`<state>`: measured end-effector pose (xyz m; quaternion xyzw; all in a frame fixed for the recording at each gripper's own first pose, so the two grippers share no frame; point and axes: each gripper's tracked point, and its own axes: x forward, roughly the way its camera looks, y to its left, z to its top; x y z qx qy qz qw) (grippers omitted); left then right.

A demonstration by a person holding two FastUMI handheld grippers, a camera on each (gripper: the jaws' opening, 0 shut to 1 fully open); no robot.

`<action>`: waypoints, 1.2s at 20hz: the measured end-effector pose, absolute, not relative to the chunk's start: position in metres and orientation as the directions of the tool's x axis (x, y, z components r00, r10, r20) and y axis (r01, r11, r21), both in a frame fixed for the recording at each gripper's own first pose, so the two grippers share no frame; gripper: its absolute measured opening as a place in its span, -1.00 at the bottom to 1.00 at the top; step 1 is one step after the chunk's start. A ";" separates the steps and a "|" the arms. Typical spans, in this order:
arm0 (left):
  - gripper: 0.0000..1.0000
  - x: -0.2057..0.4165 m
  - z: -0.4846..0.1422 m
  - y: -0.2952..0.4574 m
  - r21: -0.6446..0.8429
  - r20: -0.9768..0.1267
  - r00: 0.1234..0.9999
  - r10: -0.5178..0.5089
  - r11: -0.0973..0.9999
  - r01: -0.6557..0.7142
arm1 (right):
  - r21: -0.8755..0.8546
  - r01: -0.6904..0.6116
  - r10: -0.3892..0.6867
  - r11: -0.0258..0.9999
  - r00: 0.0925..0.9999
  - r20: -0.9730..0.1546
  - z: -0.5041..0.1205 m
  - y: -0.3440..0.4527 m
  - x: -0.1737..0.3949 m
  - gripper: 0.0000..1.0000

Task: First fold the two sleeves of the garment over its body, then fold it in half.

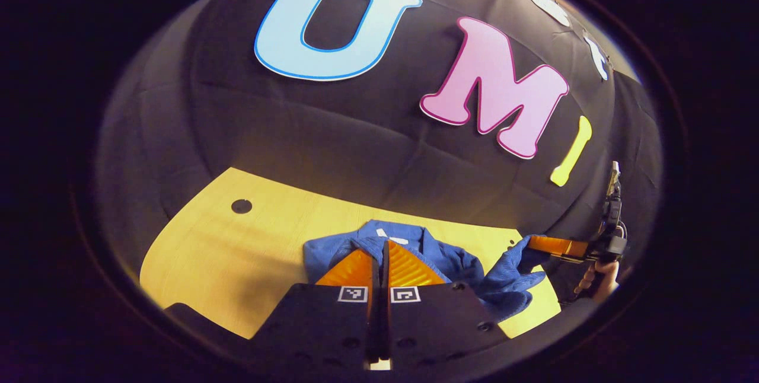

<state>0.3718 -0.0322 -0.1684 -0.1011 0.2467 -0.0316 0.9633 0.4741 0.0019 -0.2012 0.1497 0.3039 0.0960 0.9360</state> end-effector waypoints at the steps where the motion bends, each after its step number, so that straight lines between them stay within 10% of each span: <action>1: -1.00 0.390 -0.173 -0.030 -0.215 -0.446 0.887 -0.117 0.976 0.021 | 0.323 -0.087 0.259 0.942 0.803 -0.537 -0.208 0.003 0.491 -0.91; 8: -0.95 0.486 -0.229 0.002 -0.195 -0.414 0.906 -0.088 0.981 0.006 | 0.198 0.041 0.083 0.979 0.812 -0.578 -0.285 -0.015 0.572 -0.83; 11: -0.06 0.487 -0.253 0.013 -0.139 -0.478 0.878 -0.026 0.989 -0.047 | 0.189 0.044 0.080 0.981 0.796 -0.600 -0.294 -0.012 0.567 -0.01; 12: 0.31 0.477 -0.243 0.015 -0.130 -0.471 0.882 -0.007 0.990 -0.062 | 0.161 0.035 0.070 0.986 0.797 -0.600 -0.292 -0.013 0.561 -0.02; 13: 0.68 0.472 -0.236 0.015 -0.134 -0.460 0.888 0.005 0.988 -0.075 | 0.129 0.028 0.053 0.991 0.810 -0.584 -0.283 -0.017 0.555 0.46; 15: 0.69 0.455 -0.214 0.016 -0.140 -0.418 0.908 0.024 0.986 -0.090 | 0.109 0.011 0.048 0.994 0.851 -0.524 -0.260 -0.020 0.544 0.96; 24: 0.65 0.232 -0.068 -0.030 0.030 -0.116 0.992 -0.054 0.998 0.058 | 0.131 -0.038 0.050 0.991 0.995 -0.090 -0.064 -0.032 0.385 0.96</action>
